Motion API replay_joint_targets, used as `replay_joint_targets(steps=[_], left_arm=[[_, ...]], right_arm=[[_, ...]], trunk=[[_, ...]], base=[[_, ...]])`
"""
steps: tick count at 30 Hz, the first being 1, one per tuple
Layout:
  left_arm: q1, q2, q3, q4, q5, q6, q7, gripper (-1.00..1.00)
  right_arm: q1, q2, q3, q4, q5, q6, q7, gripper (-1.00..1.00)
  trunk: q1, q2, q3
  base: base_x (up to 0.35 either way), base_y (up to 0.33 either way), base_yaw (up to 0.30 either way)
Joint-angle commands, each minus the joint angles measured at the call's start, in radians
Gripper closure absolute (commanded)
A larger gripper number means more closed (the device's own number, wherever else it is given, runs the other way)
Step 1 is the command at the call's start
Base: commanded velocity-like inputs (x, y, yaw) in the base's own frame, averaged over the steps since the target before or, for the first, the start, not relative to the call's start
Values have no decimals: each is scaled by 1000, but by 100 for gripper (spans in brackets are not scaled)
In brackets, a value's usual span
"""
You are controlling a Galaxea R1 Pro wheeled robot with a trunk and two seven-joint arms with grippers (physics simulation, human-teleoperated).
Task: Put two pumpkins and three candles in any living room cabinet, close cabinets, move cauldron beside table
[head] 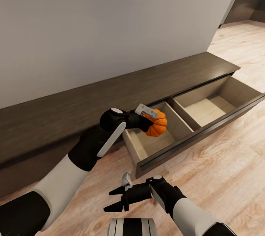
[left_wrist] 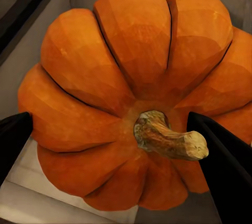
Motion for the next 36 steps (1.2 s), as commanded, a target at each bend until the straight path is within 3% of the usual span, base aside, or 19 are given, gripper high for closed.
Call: replay_joint_targets(steps=[1, 14, 19, 27, 33, 36], left_arm=[[-1, 0, 0, 0, -9, 4, -8, 100], [-1, -2, -2, 0, -9, 4, -9, 100], [-1, -2, -1, 1, -9, 4, -8, 100], [-1, -8, -1, 1, -10, 5, -10, 100], [-1, -18, -1, -2, -16, 10, 15, 100], [-1, -26, 0, -4, -24, 13, 21, 100]], right_arm=[[-1, 0, 5, 2, -10, 11, 2, -100], [-1, 0, 6, 2, -10, 10, 8, -100], [-1, 0, 6, 2, -10, 10, 10, -100], [-1, 0, 8, 2, -9, 9, 8, -100], [-1, 0, 81, 2, -11, -11, 2, -100], [-1, 0, 96, 2, -12, -17, 1, -100]], trunk=[[0, 0, -1], [5, -3, -47], [5, -3, -47], [8, -4, -70], [8, -4, -70], [8, -4, -70]], base=[[9, -3, 0], [1, 0, 0], [0, 0, 0], [0, 0, 0], [0, 0, 0], [0, 0, 0]])
